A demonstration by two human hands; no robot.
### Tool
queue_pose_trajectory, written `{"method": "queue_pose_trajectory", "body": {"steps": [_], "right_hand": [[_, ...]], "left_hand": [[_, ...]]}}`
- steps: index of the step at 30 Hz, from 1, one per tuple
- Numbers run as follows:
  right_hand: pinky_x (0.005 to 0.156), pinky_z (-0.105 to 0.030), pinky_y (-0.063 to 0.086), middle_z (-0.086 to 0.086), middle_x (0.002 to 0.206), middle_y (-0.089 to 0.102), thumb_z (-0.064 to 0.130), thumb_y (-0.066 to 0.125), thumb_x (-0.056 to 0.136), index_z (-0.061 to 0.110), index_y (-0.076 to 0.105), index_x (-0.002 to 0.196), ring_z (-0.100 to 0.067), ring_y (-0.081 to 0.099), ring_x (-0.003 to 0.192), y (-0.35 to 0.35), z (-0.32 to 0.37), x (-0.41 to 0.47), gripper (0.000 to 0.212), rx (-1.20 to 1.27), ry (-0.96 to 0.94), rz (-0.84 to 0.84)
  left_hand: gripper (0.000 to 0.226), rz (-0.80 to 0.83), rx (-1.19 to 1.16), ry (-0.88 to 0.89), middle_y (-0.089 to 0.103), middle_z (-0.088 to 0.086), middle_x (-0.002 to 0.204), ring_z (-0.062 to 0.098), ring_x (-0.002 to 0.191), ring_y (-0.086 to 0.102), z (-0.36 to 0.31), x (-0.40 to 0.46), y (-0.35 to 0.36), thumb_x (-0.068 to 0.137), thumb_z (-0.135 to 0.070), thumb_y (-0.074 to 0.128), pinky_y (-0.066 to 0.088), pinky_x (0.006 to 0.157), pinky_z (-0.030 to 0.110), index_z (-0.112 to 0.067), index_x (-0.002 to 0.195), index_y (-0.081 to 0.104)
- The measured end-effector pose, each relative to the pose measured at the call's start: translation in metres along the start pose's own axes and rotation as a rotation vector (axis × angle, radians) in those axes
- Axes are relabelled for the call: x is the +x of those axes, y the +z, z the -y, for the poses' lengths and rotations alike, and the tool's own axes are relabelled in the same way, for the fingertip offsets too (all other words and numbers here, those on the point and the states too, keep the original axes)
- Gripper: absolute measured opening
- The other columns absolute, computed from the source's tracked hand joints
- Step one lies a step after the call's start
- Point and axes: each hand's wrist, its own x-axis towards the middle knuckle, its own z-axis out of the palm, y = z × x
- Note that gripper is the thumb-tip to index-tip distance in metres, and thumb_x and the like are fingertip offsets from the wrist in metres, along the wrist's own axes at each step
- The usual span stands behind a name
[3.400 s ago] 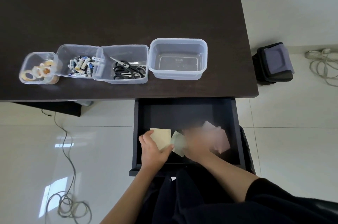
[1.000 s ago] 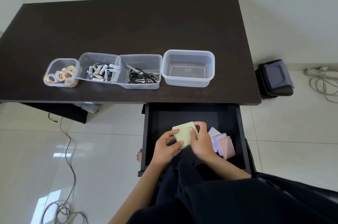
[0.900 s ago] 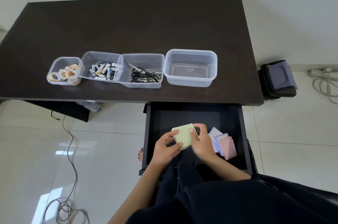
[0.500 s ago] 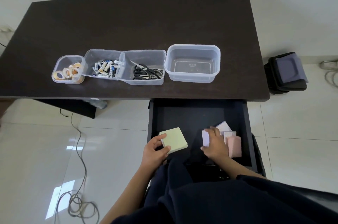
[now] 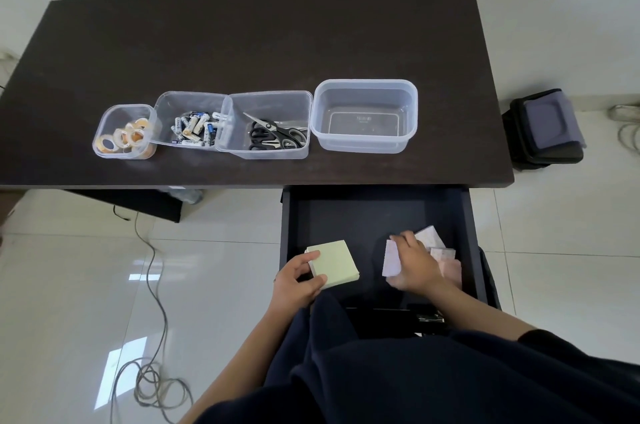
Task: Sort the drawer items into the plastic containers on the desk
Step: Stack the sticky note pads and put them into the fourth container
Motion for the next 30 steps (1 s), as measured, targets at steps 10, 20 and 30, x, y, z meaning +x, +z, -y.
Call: {"method": "queue_pose_trajectory", "body": {"steps": [10,20,30], "right_hand": [[0.088,-0.024,0.047,0.002,0.113,0.054,0.022,0.081,0.067,0.024,0.040,0.123,-0.012,0.057,0.101,-0.030,0.044,-0.017,0.070,0.793,-0.008,-0.305],[0.074,-0.032,0.042,-0.003,0.096,0.062,0.033,0.047,0.091,0.021,0.055,0.088,-0.020,0.060,0.090,-0.056,0.065,-0.031,0.015,1.496,0.253,0.025],[0.057,-0.038,0.059,-0.007,0.105,0.065,0.019,0.048,0.097,0.020,0.058,0.101,-0.025,0.067,0.091,-0.071,0.085,-0.043,0.011,1.419,0.284,0.011]], "left_hand": [[0.041,0.024,0.082,0.045,0.061,0.015,0.117,0.019,0.111,0.054,-0.003,0.002,0.003,0.081,0.000,0.067,0.048,0.055,0.004,-0.016,0.118,0.057],[0.042,0.093,0.150,0.123,0.058,0.009,0.119,0.012,0.108,0.050,-0.004,-0.001,0.011,0.080,0.003,0.067,0.046,0.072,0.003,-0.013,0.117,0.057],[0.045,0.120,0.015,0.169,0.056,0.012,0.121,0.014,0.106,0.054,-0.008,-0.005,0.014,0.078,0.012,0.064,0.052,0.069,0.009,-0.017,0.111,0.054]]}}
